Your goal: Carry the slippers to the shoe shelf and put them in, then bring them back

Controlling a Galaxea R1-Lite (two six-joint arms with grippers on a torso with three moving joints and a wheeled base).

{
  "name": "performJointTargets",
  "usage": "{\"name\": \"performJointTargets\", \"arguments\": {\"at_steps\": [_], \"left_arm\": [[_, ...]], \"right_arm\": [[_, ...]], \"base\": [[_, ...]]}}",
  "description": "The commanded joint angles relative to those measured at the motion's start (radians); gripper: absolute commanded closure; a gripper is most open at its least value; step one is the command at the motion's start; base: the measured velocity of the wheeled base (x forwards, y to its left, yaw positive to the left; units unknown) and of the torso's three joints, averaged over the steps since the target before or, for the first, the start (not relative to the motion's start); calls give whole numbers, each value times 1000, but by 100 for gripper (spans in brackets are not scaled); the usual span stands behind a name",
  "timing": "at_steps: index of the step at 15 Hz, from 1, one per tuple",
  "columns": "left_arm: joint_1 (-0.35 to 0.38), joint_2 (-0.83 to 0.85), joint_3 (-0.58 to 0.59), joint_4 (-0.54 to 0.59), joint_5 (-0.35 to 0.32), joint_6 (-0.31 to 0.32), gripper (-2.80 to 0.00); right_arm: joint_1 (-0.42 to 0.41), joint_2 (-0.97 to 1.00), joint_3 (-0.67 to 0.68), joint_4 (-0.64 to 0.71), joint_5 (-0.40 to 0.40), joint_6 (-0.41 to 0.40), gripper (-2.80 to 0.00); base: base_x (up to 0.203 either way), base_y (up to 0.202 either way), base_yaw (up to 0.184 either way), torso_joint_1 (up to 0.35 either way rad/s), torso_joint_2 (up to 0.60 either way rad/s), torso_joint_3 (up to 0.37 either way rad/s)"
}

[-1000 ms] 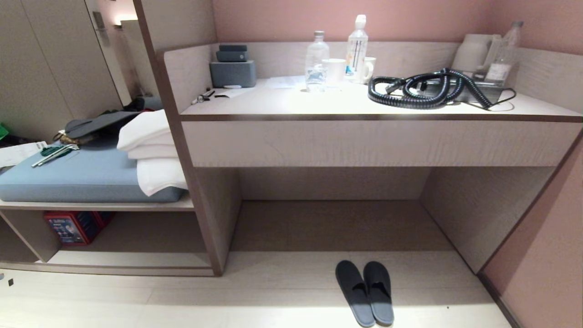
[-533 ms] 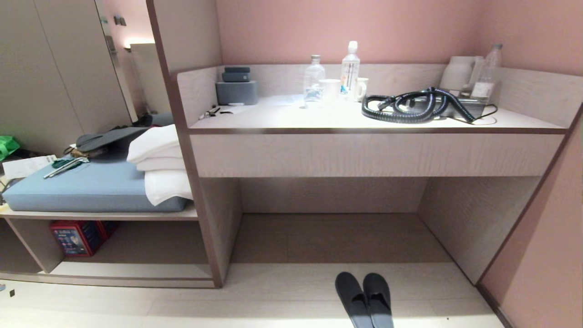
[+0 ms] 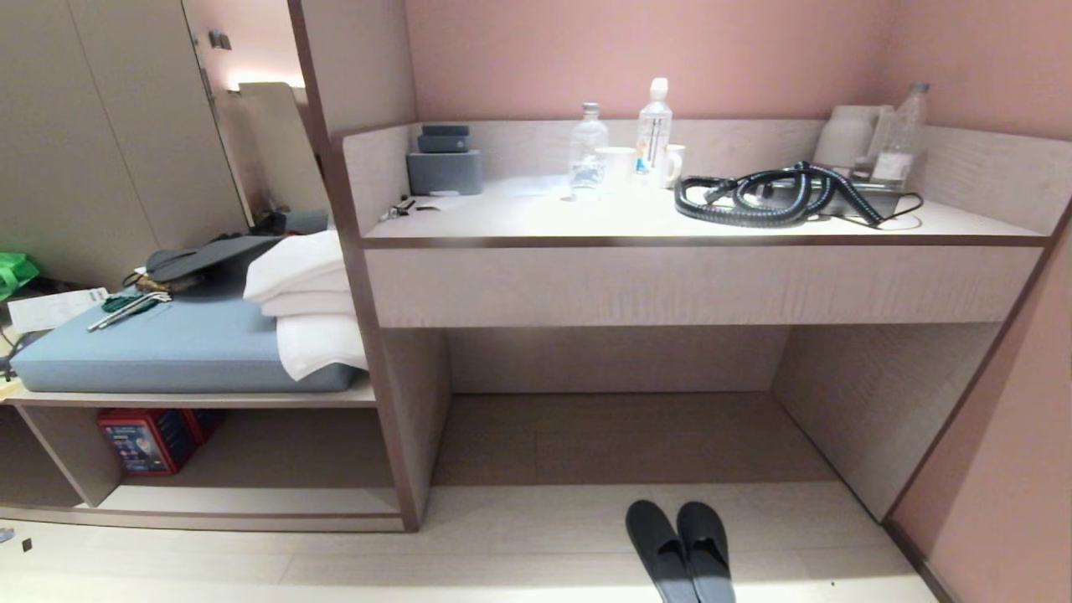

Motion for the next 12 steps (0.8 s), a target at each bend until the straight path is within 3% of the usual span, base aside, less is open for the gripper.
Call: {"name": "performJointTargets", "arguments": {"at_steps": [1,12], "left_arm": [[0,1,0,0,0,0,0],[0,1,0,0,0,0,0]], "right_arm": [[0,1,2,1,0,0,0],[0,1,2,0,0,0,0]], "base": [[0,204,-5,2,-1,2],[0,196,-3,3,3,3]]}}
